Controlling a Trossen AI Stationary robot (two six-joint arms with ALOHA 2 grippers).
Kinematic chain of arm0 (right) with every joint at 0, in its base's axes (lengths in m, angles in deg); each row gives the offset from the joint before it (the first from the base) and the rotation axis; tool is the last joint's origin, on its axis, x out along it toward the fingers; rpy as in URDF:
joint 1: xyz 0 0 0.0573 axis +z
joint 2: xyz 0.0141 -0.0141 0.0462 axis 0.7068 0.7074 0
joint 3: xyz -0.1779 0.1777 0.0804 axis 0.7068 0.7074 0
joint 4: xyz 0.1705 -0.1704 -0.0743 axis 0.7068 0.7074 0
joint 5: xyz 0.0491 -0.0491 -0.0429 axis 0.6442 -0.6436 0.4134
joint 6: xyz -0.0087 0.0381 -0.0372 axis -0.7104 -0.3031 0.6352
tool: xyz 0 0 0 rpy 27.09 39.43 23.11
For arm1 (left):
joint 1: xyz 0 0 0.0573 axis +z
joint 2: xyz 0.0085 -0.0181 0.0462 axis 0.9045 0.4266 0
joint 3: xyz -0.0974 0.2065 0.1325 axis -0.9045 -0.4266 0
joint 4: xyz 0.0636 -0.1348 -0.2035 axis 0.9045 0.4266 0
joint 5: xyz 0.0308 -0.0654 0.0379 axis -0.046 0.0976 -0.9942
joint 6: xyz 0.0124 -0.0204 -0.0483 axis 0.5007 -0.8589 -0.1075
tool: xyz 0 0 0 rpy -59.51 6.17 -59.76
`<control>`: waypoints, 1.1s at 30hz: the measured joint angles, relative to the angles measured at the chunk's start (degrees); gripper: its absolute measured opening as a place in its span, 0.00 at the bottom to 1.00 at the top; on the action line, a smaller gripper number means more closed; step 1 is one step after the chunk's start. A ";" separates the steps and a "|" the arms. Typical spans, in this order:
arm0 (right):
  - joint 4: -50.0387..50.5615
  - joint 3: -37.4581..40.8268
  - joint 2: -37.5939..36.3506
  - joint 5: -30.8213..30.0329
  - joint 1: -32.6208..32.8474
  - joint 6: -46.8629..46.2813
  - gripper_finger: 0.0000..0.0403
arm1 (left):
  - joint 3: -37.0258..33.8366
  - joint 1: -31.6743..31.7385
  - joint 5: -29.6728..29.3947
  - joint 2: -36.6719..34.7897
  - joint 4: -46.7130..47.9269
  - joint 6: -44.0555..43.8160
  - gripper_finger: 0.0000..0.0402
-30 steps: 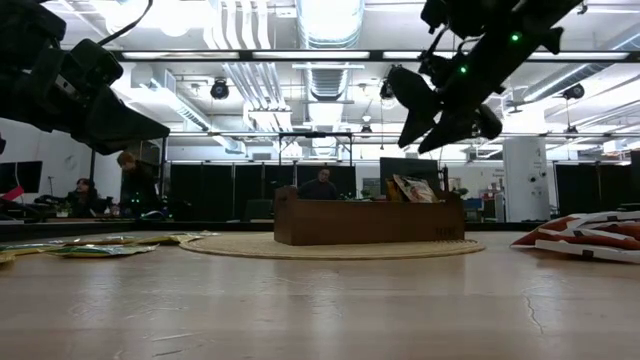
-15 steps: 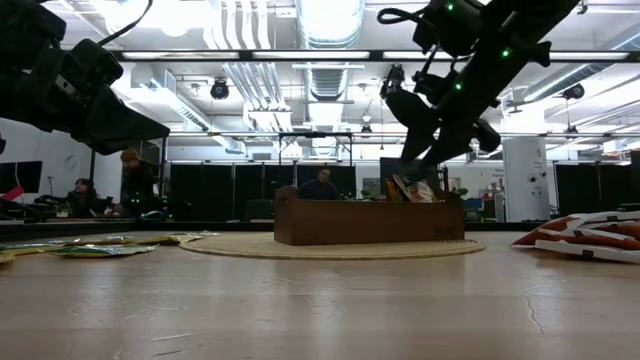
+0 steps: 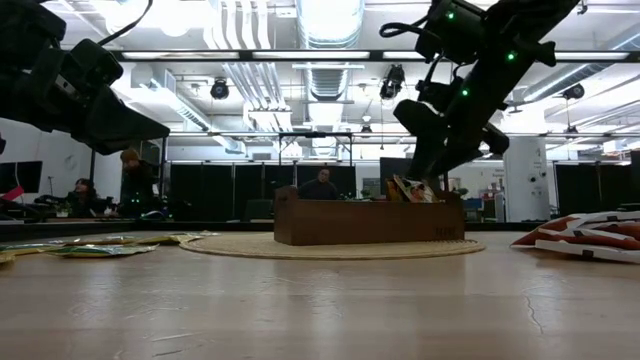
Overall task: Pick & Place Tea
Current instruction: Put the orange tea bag into the right section of the wooden organizer
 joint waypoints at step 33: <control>-2.73 -0.85 1.28 2.35 -2.19 2.34 0.47 | -0.01 0.00 0.00 0.03 -0.01 0.00 0.00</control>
